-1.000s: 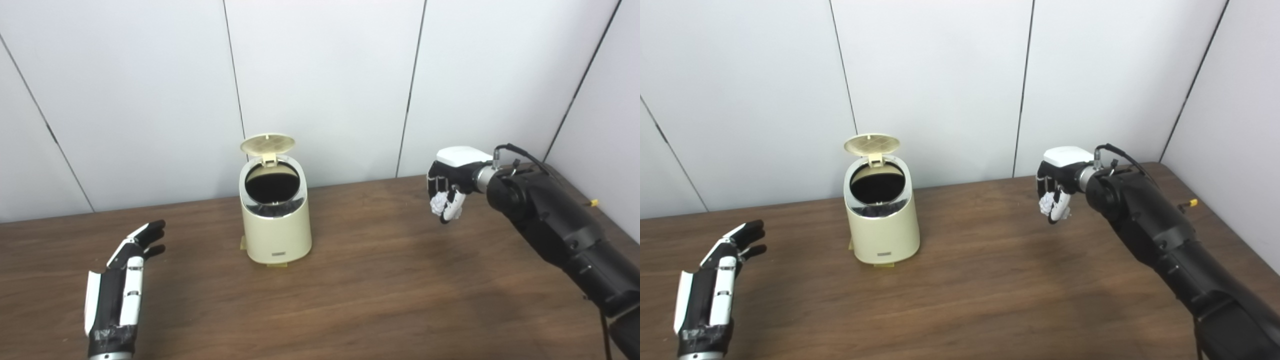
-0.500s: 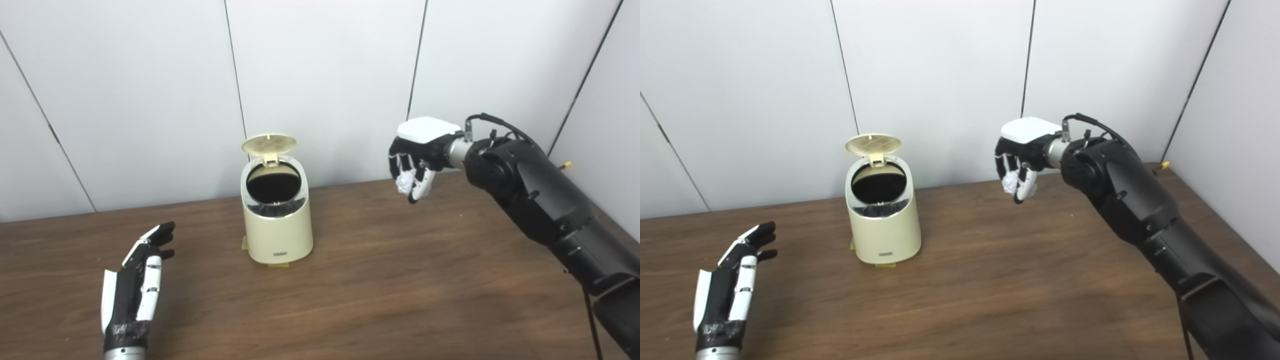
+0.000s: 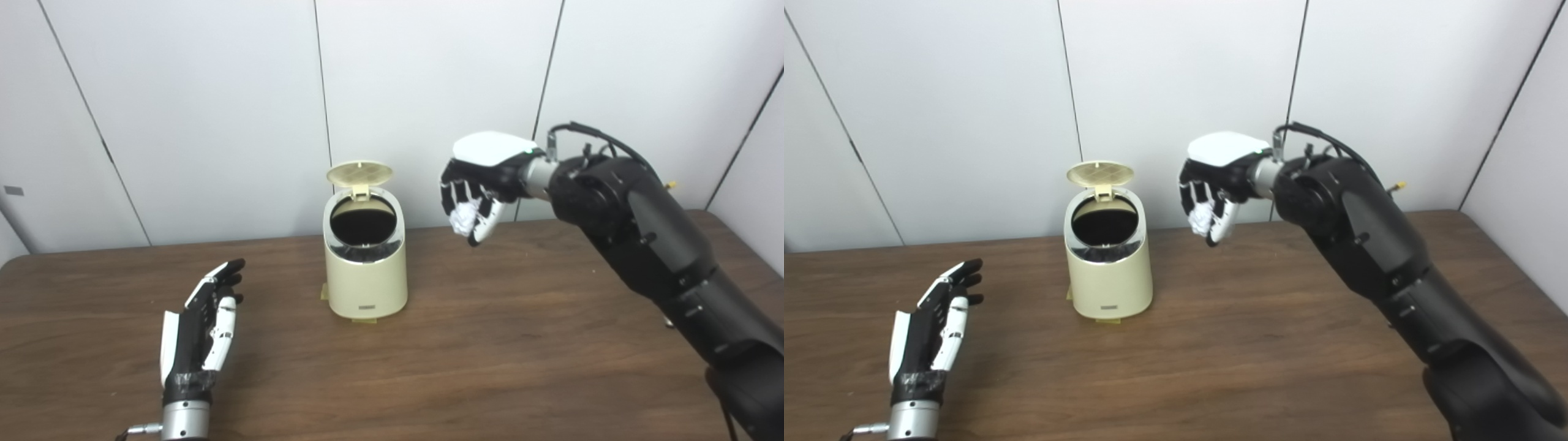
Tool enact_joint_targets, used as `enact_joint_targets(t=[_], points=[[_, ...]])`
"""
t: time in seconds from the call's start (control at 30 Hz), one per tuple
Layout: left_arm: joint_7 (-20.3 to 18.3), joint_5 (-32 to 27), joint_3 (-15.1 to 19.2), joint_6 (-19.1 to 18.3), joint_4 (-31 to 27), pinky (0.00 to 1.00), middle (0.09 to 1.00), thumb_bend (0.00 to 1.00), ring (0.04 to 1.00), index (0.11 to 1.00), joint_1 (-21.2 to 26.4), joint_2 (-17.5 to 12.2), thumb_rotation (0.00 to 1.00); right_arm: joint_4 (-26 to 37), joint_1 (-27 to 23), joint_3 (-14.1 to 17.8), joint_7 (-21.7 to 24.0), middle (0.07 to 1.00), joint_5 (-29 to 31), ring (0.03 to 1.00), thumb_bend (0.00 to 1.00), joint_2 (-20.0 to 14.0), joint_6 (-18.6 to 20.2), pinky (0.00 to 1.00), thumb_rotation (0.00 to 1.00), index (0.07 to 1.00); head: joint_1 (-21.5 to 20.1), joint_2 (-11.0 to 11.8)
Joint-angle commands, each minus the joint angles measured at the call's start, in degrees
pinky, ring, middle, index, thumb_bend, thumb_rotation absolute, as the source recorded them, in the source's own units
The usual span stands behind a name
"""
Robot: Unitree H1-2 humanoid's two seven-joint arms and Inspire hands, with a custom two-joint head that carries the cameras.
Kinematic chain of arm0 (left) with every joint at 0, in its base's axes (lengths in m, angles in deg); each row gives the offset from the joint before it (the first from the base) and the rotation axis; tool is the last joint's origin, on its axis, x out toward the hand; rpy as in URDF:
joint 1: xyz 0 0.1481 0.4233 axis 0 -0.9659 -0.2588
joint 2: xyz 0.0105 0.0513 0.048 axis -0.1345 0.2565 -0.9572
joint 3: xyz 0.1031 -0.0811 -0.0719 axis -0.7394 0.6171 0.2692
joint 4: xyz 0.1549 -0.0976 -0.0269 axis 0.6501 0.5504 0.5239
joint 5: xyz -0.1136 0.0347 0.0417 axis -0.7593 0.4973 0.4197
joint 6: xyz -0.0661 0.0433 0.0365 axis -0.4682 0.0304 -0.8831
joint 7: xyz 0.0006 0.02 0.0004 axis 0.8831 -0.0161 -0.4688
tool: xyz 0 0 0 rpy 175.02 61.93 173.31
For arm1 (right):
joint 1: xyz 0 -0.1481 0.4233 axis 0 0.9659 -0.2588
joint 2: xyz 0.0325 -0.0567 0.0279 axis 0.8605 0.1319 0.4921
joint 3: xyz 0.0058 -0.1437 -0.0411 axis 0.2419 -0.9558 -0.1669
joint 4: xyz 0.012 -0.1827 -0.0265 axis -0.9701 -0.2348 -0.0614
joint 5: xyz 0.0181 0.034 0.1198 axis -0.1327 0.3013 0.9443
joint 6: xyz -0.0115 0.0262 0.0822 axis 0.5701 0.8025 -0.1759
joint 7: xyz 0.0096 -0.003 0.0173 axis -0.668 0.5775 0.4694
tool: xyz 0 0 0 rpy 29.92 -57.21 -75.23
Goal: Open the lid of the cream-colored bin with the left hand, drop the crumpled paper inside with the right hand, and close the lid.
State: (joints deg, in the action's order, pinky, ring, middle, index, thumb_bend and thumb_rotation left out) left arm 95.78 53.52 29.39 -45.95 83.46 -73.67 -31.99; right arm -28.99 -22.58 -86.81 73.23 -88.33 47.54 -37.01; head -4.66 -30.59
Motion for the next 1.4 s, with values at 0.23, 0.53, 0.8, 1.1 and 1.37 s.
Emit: enact_joint_targets(t=[0.23,0.53,0.8,1.1,1.37], points=[[1.6,1.01,-1.24,0.04,1.14,0.73,0.856,0.14,0.831,0.838,1.08,1.51,0.79,2.0,-5.46,0.09,0.27,0.438,0.25,0.357,0.51,2.51,-1.04,0.21,0.0,0.528,0.82,0.48],[1.42,0.07,-1.79,0.43,1.76,0.76,0.878,0.18,0.859,0.863,1.31,1.91,0.87,-0.45,-7.52,-0.21,-1.98,0.43,1.91,0.347,0.51,5.7,-5.17,0.18,0.0,0.526,1.59,1.06],[2.39,0.97,-2.35,1.97,2.76,0.75,0.873,0.22,0.852,0.854,1.52,1.99,0.95,0.29,-6.3,-0.51,-3.55,0.44,1.15,0.355,0.51,8.32,-4.83,0.17,0.0,0.52,2.11,1.15],[2.53,0.91,-2.81,2.3,2.95,0.75,0.867,0.23,0.846,0.854,1.56,1.91,0.94,-0.22,-3.92,-1.01,-7.72,0.443,0.98,0.357,0.51,9.84,-7.92,0.21,0.0,0.528,2.22,1.14],[2.83,1.35,-2.94,1.48,2.63,0.76,0.871,0.23,0.851,0.855,1.45,2.02,0.95,-2.68,-3.23,-2.16,-11.26,0.454,-0.99,0.361,0.51,10.41,-11.57,0.22,0.0,0.515,2.36,1.14]])
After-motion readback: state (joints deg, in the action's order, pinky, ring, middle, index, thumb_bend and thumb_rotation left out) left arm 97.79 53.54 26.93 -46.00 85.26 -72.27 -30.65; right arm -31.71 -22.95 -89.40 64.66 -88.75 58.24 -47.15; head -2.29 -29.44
